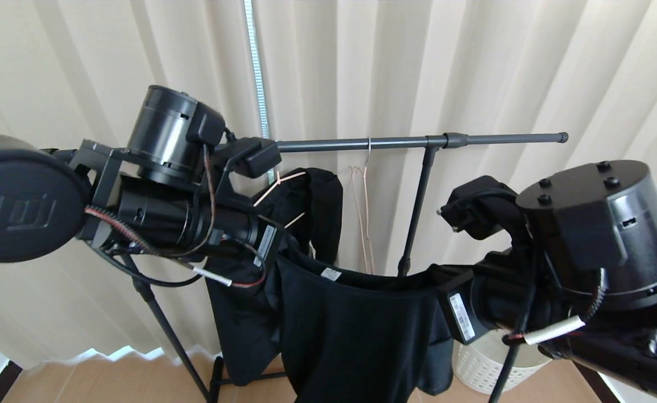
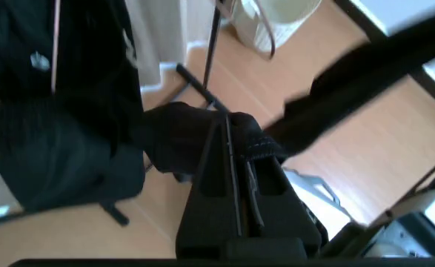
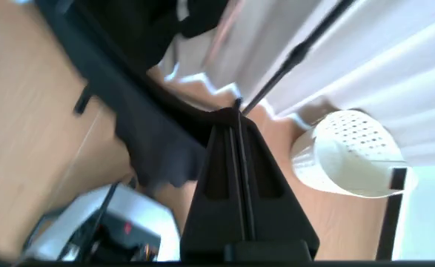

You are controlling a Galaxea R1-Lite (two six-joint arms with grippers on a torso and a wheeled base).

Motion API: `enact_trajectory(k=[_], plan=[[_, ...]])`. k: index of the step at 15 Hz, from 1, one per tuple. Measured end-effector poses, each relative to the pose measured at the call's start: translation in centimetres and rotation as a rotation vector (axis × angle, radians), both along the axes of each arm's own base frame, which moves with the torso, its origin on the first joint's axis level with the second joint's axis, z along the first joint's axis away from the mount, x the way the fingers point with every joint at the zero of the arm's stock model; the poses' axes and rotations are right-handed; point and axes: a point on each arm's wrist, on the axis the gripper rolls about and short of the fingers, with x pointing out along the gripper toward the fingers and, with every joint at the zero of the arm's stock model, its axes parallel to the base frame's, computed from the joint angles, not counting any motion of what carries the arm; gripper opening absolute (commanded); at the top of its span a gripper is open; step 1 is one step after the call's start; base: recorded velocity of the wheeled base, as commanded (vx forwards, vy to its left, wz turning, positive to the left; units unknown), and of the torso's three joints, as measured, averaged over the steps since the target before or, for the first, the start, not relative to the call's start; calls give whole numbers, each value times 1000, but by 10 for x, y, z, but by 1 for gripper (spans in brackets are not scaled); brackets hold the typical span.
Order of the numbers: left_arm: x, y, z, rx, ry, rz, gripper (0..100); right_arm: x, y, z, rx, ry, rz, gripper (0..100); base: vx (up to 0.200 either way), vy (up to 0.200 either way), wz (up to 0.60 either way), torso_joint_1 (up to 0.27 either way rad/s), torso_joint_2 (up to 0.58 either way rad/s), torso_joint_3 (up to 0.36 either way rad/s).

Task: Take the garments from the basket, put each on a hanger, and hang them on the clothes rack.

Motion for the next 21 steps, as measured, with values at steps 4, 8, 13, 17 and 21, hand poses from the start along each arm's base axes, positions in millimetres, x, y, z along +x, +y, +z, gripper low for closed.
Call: enact_trajectory(k=[4, 8, 13, 17, 21], plan=[[-45, 4, -33, 61, 129, 30, 0, 31, 13, 6, 3, -91, -18, 0, 0, 0, 0, 0, 0, 0], [-71, -27, -36, -77, 289, 116, 0, 65, 46, -4, 95, -176, -33, 0, 0, 0, 0, 0, 0, 0], [-72, -72, -31, -216, 345, 142, 0, 89, 85, -19, 176, -208, -20, 0, 0, 0, 0, 0, 0, 0], [-71, -73, -42, -161, 326, 174, 0, 94, 87, -31, 175, -181, -34, 0, 0, 0, 0, 0, 0, 0], [-59, -52, -49, -91, 268, 227, 0, 99, 63, -25, 192, -178, -85, 0, 0, 0, 0, 0, 0, 0]])
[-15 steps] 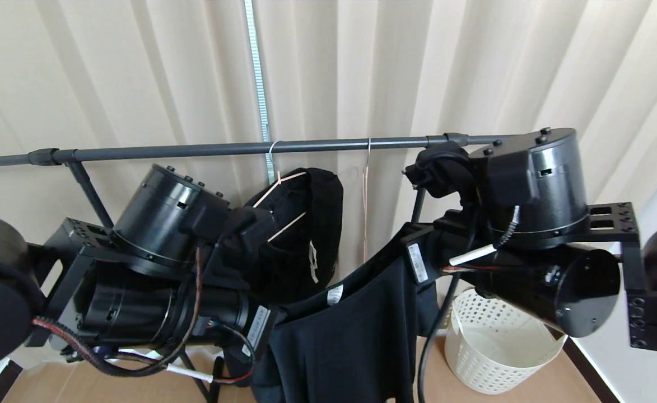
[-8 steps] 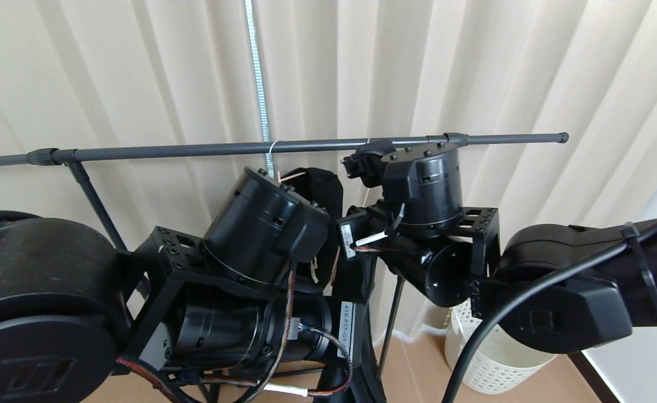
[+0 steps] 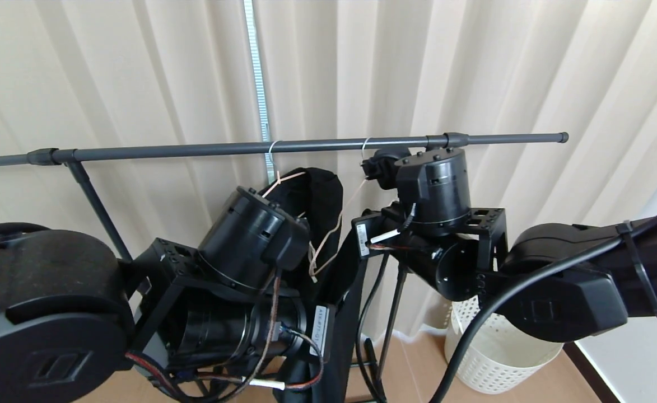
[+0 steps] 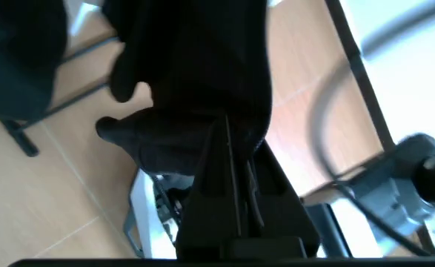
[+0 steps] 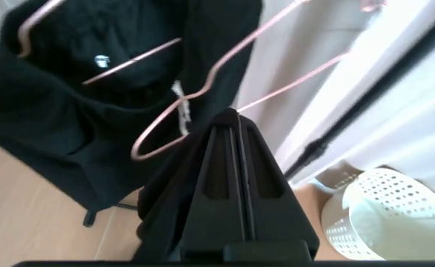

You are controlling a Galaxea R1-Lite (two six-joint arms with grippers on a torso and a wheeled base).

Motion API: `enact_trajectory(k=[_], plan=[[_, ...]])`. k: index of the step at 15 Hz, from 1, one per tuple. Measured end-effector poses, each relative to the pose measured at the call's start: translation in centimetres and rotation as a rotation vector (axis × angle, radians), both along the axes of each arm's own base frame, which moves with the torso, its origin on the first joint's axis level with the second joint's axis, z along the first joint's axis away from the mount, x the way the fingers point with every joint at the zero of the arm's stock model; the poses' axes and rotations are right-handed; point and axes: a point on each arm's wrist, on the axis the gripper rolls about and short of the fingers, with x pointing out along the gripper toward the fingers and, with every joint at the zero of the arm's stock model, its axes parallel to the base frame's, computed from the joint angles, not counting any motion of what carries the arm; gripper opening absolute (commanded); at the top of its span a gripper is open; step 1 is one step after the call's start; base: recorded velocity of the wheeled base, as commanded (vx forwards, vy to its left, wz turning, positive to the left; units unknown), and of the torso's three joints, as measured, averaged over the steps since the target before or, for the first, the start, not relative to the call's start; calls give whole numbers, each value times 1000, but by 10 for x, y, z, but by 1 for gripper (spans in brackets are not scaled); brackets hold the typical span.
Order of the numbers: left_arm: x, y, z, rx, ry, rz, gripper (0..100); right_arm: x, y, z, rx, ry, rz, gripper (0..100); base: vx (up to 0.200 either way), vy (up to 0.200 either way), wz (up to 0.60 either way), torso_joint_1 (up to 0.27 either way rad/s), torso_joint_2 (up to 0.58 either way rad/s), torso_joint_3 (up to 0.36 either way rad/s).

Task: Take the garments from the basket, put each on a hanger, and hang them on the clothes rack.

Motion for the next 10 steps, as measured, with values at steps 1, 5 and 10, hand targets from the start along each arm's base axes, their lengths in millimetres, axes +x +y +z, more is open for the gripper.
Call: enact_trajectory(k=[1, 5, 10], plan=[[8, 7, 1, 17, -25, 5, 0, -2, -10, 2, 6, 3, -19, 0, 0, 0, 0, 0, 0, 0], [45, 11, 12, -4, -145, 31, 0, -21, -44, 5, 31, 30, -74, 0, 0, 0, 0, 0, 0, 0], [77, -10, 7, -12, -184, 31, 0, -40, -68, 12, -60, 88, -82, 0, 0, 0, 0, 0, 0, 0]])
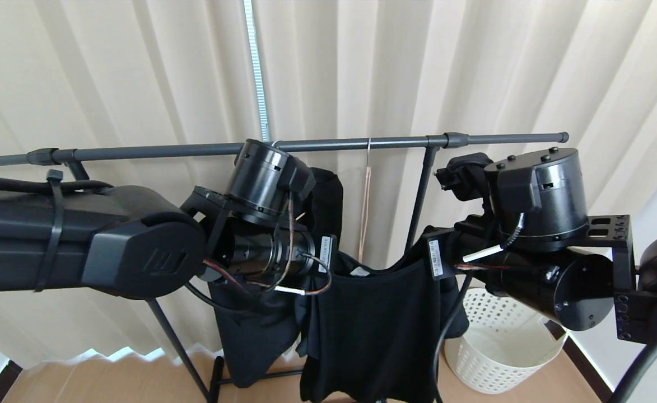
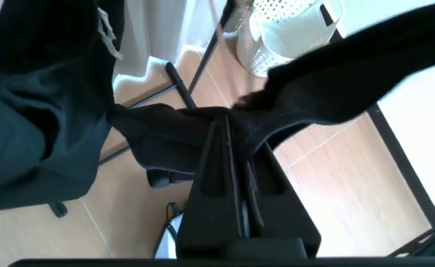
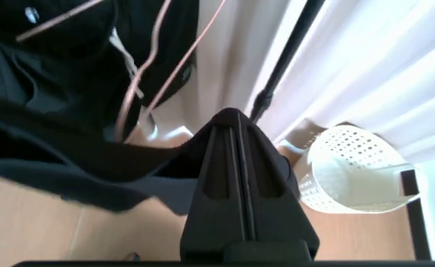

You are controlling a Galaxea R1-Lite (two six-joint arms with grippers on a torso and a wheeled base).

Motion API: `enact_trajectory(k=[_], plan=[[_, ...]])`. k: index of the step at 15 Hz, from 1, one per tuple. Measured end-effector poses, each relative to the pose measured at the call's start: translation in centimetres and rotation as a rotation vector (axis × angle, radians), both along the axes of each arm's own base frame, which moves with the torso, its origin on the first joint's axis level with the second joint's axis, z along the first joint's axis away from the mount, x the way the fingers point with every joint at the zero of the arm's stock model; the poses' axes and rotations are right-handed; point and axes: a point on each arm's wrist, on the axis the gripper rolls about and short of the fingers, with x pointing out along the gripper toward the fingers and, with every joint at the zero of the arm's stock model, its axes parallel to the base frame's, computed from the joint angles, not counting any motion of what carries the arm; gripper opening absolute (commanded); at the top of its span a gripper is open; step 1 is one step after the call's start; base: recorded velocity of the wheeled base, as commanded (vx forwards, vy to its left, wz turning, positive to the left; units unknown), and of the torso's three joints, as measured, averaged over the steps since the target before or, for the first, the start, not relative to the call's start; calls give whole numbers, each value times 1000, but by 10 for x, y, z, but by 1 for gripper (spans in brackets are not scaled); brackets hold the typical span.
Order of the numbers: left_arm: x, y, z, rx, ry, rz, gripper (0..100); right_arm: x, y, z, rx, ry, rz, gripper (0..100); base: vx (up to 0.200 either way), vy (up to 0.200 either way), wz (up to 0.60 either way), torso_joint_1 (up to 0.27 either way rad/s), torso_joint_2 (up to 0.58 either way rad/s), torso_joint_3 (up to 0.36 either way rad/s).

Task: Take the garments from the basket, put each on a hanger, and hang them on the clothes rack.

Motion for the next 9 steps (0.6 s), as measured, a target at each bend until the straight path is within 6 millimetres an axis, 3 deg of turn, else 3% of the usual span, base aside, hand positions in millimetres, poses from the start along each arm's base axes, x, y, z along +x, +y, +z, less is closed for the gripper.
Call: enact_trajectory(k=[1, 2, 9], plan=[[2, -3, -1, 7, -2, -8, 0, -2, -2, 3, -1, -7, 2, 0, 0, 0, 0, 0, 0, 0], [2, -5, -3, 11, -3, -15, 100, -3, -4, 5, -2, -11, 1, 0, 0, 0, 0, 0, 0, 0], [2, -12, -2, 30, -26, -51, 100, 5, -24, 7, -63, -25, -41, 0, 0, 0, 0, 0, 0, 0]])
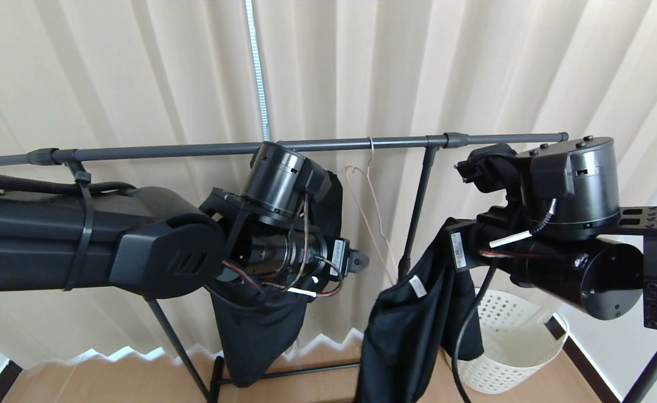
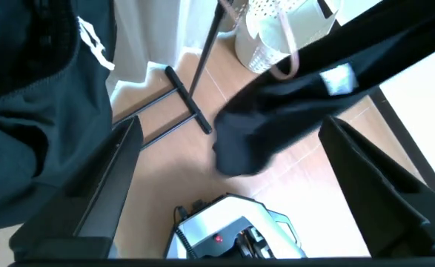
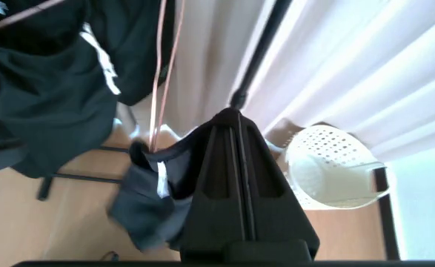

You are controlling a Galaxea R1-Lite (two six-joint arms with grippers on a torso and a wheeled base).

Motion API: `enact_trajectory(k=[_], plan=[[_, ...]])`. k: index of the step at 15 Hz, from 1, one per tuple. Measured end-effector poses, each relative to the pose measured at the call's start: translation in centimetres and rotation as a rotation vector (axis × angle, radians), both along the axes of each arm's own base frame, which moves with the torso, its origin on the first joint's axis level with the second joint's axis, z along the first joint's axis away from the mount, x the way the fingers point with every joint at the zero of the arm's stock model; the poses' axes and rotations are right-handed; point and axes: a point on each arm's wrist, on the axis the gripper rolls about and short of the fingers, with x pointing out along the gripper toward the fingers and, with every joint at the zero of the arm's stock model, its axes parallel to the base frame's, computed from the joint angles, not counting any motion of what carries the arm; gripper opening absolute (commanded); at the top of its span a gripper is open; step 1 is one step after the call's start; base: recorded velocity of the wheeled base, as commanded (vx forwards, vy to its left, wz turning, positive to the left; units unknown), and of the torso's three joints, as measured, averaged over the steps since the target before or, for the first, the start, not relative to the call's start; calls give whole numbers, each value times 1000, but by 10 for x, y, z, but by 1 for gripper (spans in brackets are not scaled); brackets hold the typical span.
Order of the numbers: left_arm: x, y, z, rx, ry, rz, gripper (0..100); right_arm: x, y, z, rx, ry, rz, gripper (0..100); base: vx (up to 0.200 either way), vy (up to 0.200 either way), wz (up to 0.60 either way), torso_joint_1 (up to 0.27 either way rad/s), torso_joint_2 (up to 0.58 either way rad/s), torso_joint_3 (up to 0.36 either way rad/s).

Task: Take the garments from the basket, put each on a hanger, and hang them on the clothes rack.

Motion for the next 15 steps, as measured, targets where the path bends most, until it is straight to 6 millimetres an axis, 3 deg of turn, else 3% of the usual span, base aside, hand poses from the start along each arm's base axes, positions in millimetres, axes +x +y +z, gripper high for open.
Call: enact_trajectory(k=[5, 8, 15], plan=[[10, -8, 7, -1, -46, 10, 100, -2, -15, 1, -63, -5, -9, 0, 0, 0, 0, 0, 0, 0], [21, -21, 14, -21, -83, 11, 100, -16, -27, -3, -195, 4, 49, 0, 0, 0, 0, 0, 0, 0], [49, -48, -6, 87, -166, 75, 100, -26, -39, 2, -190, -19, 38, 0, 0, 0, 0, 0, 0, 0]])
